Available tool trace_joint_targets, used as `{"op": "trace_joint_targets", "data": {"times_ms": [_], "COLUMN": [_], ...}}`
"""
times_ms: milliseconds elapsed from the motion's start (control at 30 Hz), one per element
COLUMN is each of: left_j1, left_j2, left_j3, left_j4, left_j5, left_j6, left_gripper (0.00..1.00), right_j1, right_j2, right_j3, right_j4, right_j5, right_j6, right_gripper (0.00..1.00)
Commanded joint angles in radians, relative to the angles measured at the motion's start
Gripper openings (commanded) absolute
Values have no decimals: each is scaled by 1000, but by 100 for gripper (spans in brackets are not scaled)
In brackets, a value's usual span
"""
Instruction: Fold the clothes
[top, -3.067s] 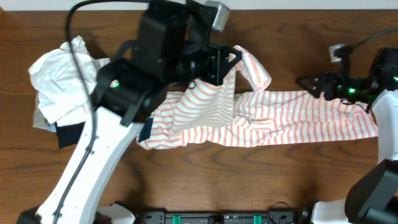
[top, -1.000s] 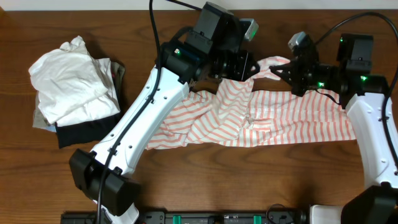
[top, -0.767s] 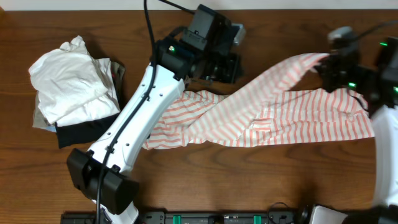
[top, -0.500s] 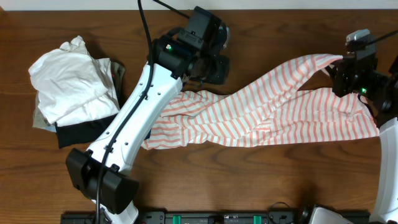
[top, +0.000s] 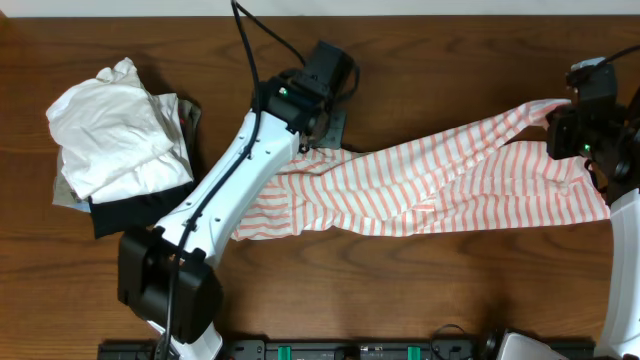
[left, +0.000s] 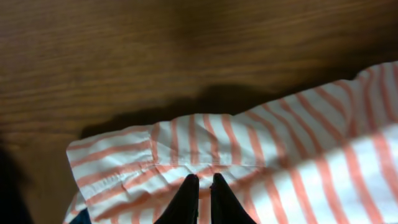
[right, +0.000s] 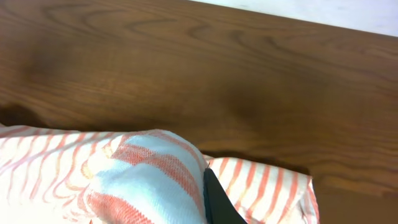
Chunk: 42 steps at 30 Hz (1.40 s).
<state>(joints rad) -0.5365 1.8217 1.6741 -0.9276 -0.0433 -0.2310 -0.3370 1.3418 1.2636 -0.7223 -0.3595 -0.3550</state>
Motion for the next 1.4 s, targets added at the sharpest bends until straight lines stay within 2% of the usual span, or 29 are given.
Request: {"op": "trace_joint_targets", "data": {"times_ms": [0,133,300,333,400,433,567,733,867,1000,1367], "left_j1": [27,54,67,67,68,70,93,134,165,182,184], "left_j2": [5,6,-9,-16,-31,-37,-43,-43,-43,-43,-37], "left_j3": [-84,-157,-163,-163,-163,-163,-165,-201,-236,-295,-339], "left_j4": [60,115,18,-6,-45,-63,-124,-98,-51,-11,39], "left_j5": [-48,-48,-42,-42,-43,-43,-41,-1,66,66,66], "left_j6": [13,13,-42,-66,-133,-189,-430,-543,-570,-625,-625], "left_gripper": [10,10,9,13,36,43,52,66,68,68,68], "right_j1": [-3,-3,-3,-3,-3,-3,-3,-3,-3,-3,-3], "right_j2": [1,1,1,2,2,2,4,5,5,5,5], "right_j3": [13,13,13,13,13,12,12,12,12,12,12], "right_j4": [-9,-12,-14,-14,-15,-15,-17,-27,-27,-27,-27], "right_j5": [42,42,43,43,43,43,50,50,50,50,50], "right_j6": [19,18,18,18,18,18,18,18,18,18,18], "right_gripper": [6,6,6,6,6,7,7,6,6,6,6]}}
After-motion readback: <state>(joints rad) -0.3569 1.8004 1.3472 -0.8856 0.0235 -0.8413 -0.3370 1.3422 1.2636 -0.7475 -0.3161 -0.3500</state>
